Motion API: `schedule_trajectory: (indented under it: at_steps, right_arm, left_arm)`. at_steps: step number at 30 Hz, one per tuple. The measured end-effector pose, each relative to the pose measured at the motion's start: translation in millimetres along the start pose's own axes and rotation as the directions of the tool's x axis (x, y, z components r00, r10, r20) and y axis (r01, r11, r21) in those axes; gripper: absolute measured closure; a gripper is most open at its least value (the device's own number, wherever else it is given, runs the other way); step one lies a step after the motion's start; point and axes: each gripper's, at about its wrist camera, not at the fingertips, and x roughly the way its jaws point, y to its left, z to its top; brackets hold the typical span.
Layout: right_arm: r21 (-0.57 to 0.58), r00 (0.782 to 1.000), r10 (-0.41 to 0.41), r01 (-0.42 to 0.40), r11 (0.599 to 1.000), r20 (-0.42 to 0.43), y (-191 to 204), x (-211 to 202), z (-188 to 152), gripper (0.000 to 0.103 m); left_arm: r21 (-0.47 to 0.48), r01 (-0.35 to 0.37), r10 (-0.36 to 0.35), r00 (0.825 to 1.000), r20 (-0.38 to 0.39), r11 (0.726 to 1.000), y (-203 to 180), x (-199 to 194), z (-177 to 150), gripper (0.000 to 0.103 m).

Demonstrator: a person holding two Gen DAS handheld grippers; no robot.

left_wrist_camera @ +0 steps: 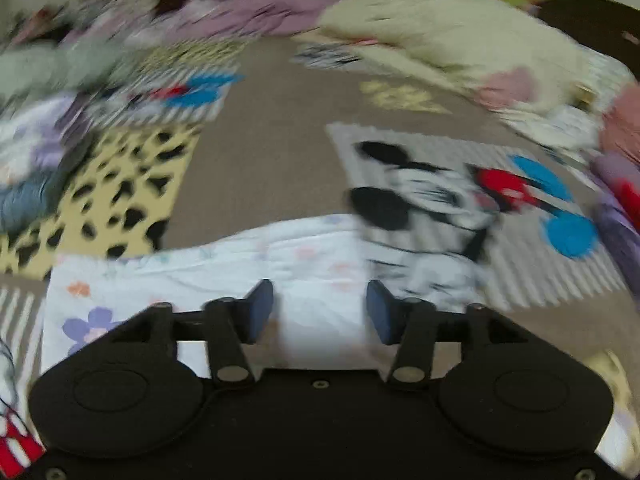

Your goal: Fold clothes

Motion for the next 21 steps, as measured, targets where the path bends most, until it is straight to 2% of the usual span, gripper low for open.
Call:
schedule_trajectory:
  at_steps: [2,5,8,12,15,16,18,21]
  right_arm:
    - [-0.009,1.0,-0.011,0.011,1.0,0.003,2.2,-1.0,-0.1,0.08]
    - [-0.031,1.0,-0.025,0.025,0.999,0.008,7.2,-3.6,0.0,0.074]
    - [-0.061,0.999,-0.032,0.032,0.998,0.003,12.8,-4.6,-2.0,0.071]
    - [-0.061,1.0,-0.024,0.024,0.998,0.001,12.4,-4.4,-2.9,0.069]
    - [-0.045,1.0,-0.012,0.012,0.999,0.001,8.8,-3.9,-3.0,0.069]
    - [-0.041,1.0,-0.008,0.008,0.999,0.001,8.0,-3.8,-3.1,0.069]
    - [-0.029,1.0,0.001,-0.001,1.0,0.001,5.8,-3.5,-2.8,0.069]
    - [-0.003,1.0,0.013,-0.013,1.0,0.002,1.8,-3.0,-1.9,0.069]
  left_arm:
    - [0.079,0.089,-0.086,0.995,-0.041,0.993,-24.0,-3.6,-2.8,0.052]
    - [0.189,0.219,-0.2,0.973,-0.118,0.957,-60.3,-5.8,-7.9,0.052]
    - [0.286,0.349,-0.299,0.932,-0.205,0.893,-96.6,-8.0,-12.9,0.052]
    - [0.316,0.438,-0.331,0.88,-0.34,0.841,-131.7,18.0,-28.8,0.052]
    - [0.293,0.466,-0.381,0.873,-0.305,0.835,-124.1,10.3,-29.2,0.054]
    - [0.284,0.475,-0.398,0.871,-0.288,0.833,-120.5,6.7,-28.8,0.071]
    - [0.267,0.492,-0.432,0.865,-0.254,0.829,-113.4,-0.4,-28.1,0.091]
    - [0.243,0.518,-0.48,0.854,-0.2,0.82,-102.7,-11.1,-27.1,0.094]
